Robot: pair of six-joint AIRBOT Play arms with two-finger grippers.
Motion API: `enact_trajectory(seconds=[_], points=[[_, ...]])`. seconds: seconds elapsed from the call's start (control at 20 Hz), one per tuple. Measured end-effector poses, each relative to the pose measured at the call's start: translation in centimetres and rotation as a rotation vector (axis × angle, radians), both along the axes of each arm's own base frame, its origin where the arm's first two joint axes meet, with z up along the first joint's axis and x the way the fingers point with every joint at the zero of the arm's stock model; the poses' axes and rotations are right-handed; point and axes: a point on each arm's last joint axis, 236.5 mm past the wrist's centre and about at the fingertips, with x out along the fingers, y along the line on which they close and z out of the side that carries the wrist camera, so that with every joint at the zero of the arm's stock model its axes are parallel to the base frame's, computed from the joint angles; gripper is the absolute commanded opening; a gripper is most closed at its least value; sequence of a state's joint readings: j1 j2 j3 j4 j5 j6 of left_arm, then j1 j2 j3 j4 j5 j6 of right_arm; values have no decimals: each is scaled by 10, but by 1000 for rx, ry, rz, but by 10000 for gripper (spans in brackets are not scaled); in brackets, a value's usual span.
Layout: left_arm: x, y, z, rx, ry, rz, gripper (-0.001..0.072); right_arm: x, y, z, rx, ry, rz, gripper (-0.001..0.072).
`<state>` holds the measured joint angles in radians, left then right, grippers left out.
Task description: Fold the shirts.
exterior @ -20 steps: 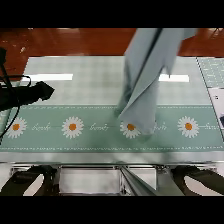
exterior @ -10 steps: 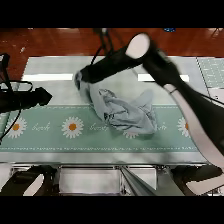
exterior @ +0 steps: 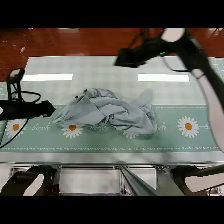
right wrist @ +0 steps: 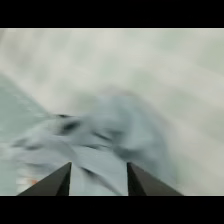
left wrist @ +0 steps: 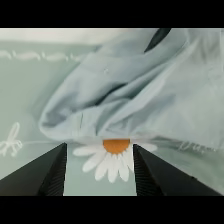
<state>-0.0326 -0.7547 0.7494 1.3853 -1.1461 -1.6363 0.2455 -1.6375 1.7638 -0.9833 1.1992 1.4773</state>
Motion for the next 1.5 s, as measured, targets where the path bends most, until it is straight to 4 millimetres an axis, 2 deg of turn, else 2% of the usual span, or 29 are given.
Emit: enact_trajectory(seconds=[0.1,0.15,0.25,0.3,0.35,0.45,0.6,0.7,0.9,0.95,1.0,1.25,1.5], points=[[-13,-3,-23,-81,70,51,507,-4,-88,-13,-93,32,-156,402],[-20,-9,-36,-144,108,83,507,-16,-128,-27,-123,66,-236,402],[-34,-26,-58,-289,173,126,507,-49,-183,-53,-119,115,-378,402],[-40,-36,-67,-357,201,139,507,-69,-200,-69,-111,140,-428,402],[-47,-47,-77,-420,234,151,507,-89,-209,-82,-77,157,-476,402],[-53,-59,-94,-491,274,180,507,-124,-215,-108,-29,194,-534,402],[-45,-73,-111,-550,273,227,507,-159,-206,-134,21,238,-559,402],[-31,-79,-119,-566,238,274,507,-173,-197,-145,35,261,-547,402],[-7,-93,-130,-579,202,327,501,-188,-179,-152,47,284,-502,402],[-1,-95,-133,-574,200,332,353,-190,-174,-153,46,288,-485,402],[5,-95,-136,-564,194,339,28,-195,-168,-154,45,299,-461,402],[24,-105,-137,-543,189,265,19,-226,-146,-167,-41,379,-340,402],[26,-112,-135,-544,194,217,19,-247,-152,-182,-160,453,-336,402]])
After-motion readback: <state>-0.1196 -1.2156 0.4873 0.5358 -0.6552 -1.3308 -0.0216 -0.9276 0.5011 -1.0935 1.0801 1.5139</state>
